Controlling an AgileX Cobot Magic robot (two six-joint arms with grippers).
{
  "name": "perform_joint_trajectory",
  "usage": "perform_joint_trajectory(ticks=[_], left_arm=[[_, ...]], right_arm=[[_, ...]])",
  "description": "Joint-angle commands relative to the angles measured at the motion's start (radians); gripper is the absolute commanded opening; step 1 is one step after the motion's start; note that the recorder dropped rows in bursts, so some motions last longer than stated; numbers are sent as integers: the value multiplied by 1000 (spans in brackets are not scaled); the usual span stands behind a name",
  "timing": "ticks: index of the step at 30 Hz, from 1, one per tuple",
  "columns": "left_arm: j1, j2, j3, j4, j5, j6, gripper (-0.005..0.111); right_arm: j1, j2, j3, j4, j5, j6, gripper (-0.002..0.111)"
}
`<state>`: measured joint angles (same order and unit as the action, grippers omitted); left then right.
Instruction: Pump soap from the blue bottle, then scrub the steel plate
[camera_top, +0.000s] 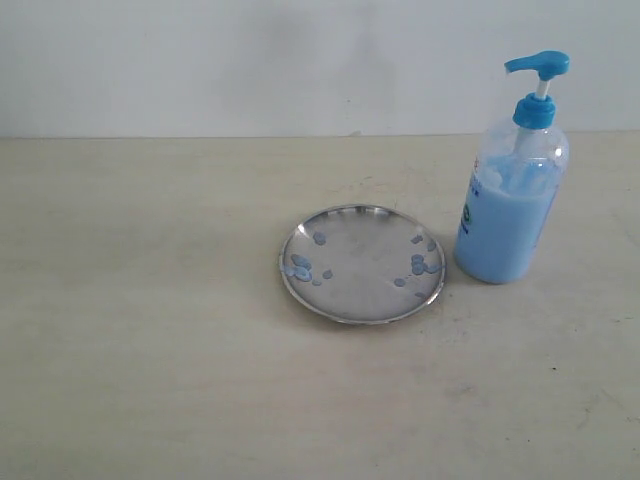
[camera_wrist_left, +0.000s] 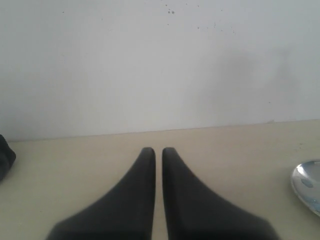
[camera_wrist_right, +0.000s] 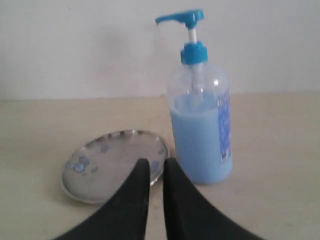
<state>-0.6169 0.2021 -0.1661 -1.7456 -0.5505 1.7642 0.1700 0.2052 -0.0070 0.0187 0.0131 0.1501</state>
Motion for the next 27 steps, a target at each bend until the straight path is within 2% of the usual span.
perform_joint_trajectory(ticks=[1, 3, 11, 12, 14, 18, 23, 25, 27], left_arm=[[-4, -2, 5, 1, 2, -15, 4], [-4, -2, 5, 1, 2, -15, 4], [-4, -2, 5, 1, 9, -75, 4], [-4, -2, 5, 1, 9, -75, 4], [-4, -2, 5, 1, 9, -75, 4], [-4, -2, 5, 1, 9, -193, 4], [-4, 45, -17, 1, 115, -334, 4], [-4, 132, -37, 1, 175, -410, 4], [-4, 274, -61, 1, 274, -408, 4]], right_arm=[[1, 5, 7, 141, 172, 220, 1], [1, 5, 7, 245, 200, 355, 1], [1, 5, 7, 246, 184, 356, 1], [1, 5, 7, 212, 161, 326, 1], [1, 5, 7, 107, 157, 131, 1], [1, 5, 7, 102, 197, 15, 1], [1, 5, 7, 102, 179, 22, 1], [1, 5, 7, 102, 176, 22, 1], [1, 5, 7, 102, 176, 22, 1]])
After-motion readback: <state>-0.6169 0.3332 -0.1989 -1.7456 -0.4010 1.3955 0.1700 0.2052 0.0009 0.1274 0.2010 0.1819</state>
